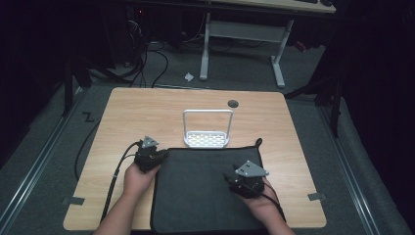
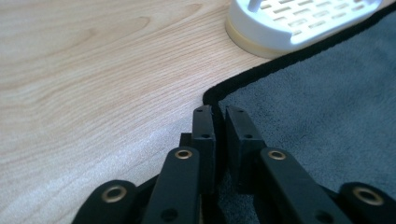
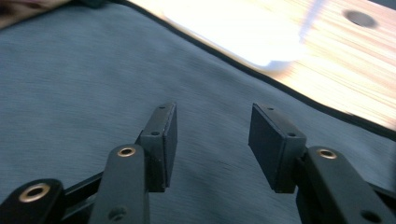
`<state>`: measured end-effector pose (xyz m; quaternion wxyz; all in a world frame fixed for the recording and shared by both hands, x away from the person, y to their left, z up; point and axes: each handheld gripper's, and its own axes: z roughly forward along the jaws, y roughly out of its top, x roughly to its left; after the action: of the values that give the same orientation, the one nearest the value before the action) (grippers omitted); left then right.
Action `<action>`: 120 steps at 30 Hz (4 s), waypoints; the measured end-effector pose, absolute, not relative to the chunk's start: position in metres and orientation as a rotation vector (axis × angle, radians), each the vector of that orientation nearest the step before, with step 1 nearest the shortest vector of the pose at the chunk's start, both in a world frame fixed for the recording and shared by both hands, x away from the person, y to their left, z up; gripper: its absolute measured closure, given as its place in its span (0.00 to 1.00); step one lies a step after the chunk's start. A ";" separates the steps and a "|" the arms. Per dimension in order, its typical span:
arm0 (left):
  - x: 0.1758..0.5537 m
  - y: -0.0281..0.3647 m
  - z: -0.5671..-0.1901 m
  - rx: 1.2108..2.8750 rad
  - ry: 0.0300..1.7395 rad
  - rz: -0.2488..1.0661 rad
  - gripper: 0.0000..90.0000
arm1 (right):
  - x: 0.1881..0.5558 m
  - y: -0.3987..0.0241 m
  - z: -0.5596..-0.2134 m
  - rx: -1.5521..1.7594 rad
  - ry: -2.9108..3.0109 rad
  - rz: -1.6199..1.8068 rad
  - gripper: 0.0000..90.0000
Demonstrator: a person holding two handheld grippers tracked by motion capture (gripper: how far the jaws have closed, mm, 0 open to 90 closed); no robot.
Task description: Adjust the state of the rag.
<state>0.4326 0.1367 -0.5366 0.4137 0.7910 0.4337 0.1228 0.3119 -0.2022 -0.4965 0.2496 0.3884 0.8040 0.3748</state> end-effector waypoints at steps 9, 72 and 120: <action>0.432 0.147 -0.537 1.903 1.122 0.254 0.94 | 0.294 -0.125 -0.504 0.872 2.376 1.042 0.57; 0.435 0.166 -0.520 1.632 1.237 0.129 0.95 | 0.264 -0.041 -0.471 0.667 2.303 1.293 0.92; 0.425 0.049 -0.489 1.789 1.121 0.207 0.94 | 0.235 -0.148 -0.487 0.807 2.252 1.220 0.90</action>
<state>0.4254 0.0486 -0.4887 0.4882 0.7360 0.4613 0.0850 0.2351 -0.1482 -0.4867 0.2260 0.2929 0.8169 0.4425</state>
